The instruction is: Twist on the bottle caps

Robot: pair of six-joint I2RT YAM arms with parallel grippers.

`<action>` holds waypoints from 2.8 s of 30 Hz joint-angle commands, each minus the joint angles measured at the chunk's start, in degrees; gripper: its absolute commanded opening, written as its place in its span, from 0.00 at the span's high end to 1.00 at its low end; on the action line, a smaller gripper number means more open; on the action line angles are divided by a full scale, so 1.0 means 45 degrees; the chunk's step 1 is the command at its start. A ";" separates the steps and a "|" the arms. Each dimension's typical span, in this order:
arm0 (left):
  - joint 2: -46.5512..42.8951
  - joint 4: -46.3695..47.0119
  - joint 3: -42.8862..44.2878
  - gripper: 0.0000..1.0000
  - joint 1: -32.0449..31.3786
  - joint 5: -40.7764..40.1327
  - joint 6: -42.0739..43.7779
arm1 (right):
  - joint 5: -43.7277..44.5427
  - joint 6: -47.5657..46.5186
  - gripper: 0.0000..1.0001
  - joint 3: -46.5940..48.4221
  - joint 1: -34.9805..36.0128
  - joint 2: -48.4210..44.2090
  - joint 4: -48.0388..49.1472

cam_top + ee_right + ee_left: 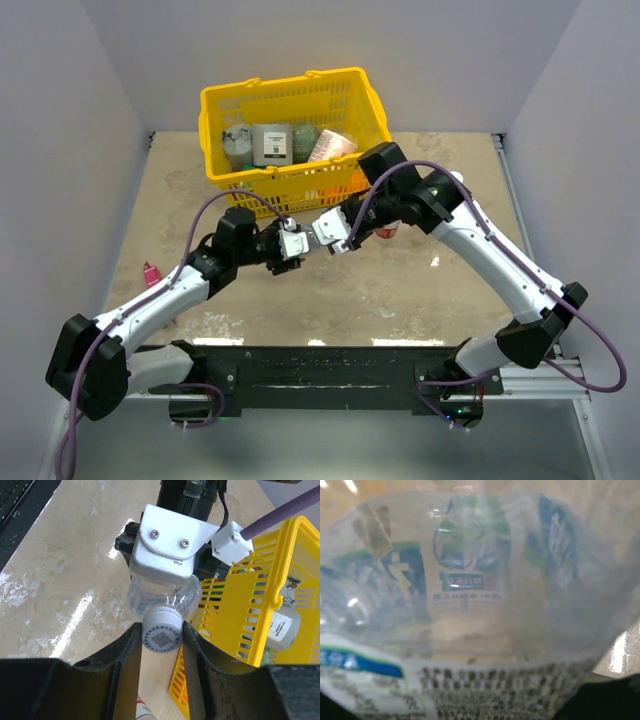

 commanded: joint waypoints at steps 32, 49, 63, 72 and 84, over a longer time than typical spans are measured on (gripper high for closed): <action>-0.2387 0.0684 -0.2382 0.00 -0.0526 -0.6081 -0.4946 | 0.3943 1.3504 1.00 0.4482 -0.1002 0.4008 0.1348; -0.2194 0.0958 -0.2034 0.00 0.1625 -0.4964 -0.6020 | 0.6386 1.2214 1.00 0.3096 -0.0768 0.4985 0.0332; -0.2058 0.1153 -0.2074 0.00 0.1742 -0.4769 -0.6040 | 0.6620 1.2349 0.15 0.3311 -0.0534 0.5415 0.0585; -0.2019 0.1349 -0.2016 0.00 0.1742 -0.4593 -0.6098 | 0.6426 1.2311 0.01 0.3837 -0.0534 0.5064 0.0761; -0.2019 0.0918 -0.0709 0.00 0.1781 -0.4886 -0.5707 | 0.8399 1.4517 0.02 0.2925 -0.0533 0.2198 0.2378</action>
